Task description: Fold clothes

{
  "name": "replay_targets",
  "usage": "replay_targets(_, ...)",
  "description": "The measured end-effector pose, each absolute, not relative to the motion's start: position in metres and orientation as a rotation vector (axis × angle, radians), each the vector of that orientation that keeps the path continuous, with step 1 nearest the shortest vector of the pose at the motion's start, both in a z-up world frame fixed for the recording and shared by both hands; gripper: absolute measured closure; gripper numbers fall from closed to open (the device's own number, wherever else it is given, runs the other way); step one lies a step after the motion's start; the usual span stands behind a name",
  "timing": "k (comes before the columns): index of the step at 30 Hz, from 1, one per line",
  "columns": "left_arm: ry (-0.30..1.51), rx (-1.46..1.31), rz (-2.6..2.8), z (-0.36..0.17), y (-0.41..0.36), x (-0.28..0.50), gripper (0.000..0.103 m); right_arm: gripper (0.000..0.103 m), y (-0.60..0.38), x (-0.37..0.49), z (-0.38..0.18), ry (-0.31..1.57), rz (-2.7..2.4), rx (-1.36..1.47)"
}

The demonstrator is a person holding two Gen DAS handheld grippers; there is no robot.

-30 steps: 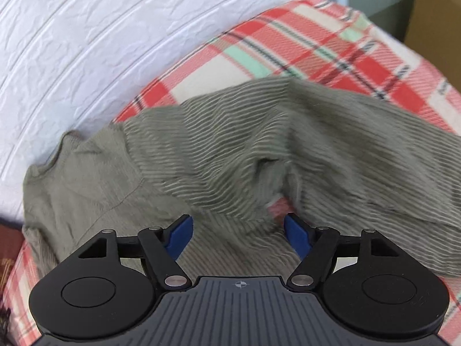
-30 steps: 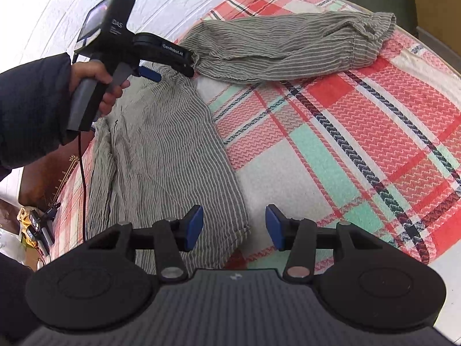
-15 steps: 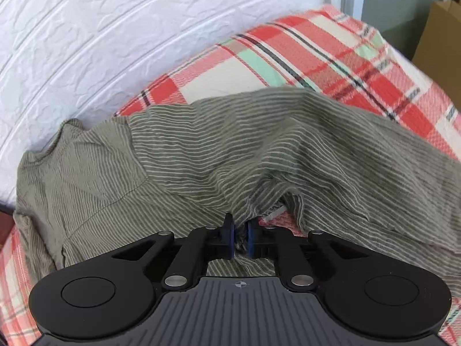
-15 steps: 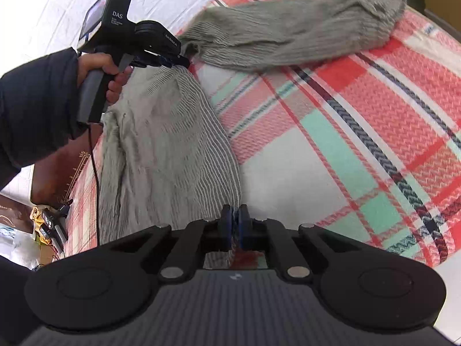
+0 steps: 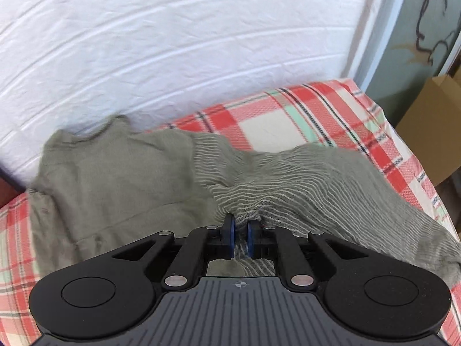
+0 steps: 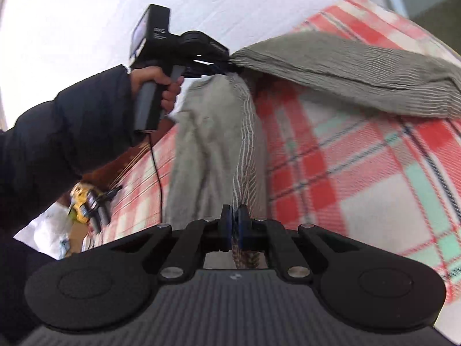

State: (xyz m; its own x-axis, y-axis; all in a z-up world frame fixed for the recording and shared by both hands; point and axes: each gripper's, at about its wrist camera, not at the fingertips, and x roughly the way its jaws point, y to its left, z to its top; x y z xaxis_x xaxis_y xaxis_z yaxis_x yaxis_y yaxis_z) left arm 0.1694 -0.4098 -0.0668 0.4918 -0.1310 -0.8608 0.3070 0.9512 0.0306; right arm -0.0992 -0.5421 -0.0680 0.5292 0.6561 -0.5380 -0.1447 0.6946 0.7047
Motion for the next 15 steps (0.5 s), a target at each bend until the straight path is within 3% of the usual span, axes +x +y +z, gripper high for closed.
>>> replay_targets(15,1.087,0.072,-0.268,-0.079,-0.302,0.163,0.096,0.099,-0.429,-0.110,-0.076,1.030,0.664,0.525)
